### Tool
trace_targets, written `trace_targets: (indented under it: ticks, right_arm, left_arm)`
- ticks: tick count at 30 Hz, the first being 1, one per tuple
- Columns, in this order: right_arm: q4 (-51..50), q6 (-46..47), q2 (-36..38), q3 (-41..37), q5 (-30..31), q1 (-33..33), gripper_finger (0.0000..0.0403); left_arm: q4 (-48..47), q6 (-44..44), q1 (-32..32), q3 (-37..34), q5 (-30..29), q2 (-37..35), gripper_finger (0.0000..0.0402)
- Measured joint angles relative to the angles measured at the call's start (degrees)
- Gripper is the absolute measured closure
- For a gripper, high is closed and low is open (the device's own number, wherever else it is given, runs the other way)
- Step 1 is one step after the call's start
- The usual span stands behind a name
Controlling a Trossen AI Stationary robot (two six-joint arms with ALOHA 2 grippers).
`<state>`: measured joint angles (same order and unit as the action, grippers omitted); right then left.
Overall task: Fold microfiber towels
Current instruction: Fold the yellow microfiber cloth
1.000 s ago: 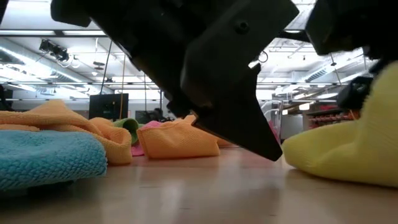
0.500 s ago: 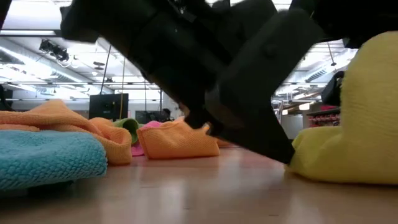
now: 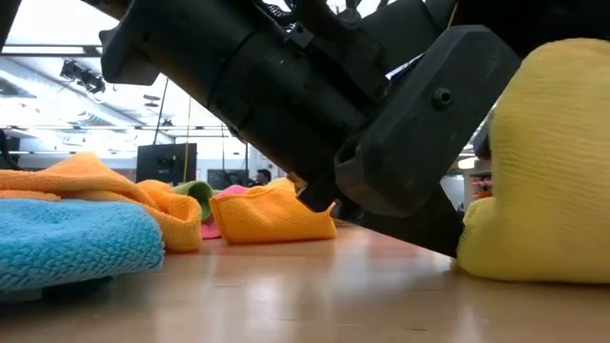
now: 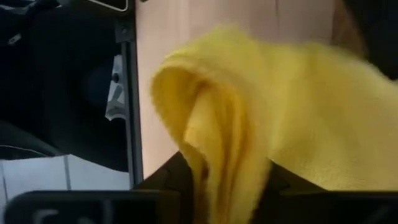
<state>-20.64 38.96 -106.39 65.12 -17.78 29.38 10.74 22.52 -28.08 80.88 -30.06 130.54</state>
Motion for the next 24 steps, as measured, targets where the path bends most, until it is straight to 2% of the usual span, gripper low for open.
trace_targets:
  ticks: [5, 9, 15, 24]
  right_arm:
    - [-1.46, -2.80, 0.09, -0.01, -0.13, -1.91, 0.0227]
    - [-3.06, -7.26, 0.12, 0.00, 0.93, -3.02, 0.0198]
    - [-3.36, -11.99, 0.15, -0.02, 2.53, -4.42, 0.0192]
    - [-2.98, -16.92, 0.17, -2.06, 6.28, -5.15, 0.0192]
  left_arm:
    - [-0.07, -0.56, -0.41, -0.03, -0.12, 0.02, 0.0383]
    - [-0.20, -0.58, -0.41, -0.07, -0.21, 0.02, 0.0382]
    - [-0.20, -0.94, -0.43, -0.07, -0.07, 0.02, 0.0393]
    - [-0.28, -1.17, -0.42, -0.06, 0.04, 0.02, 0.0380]
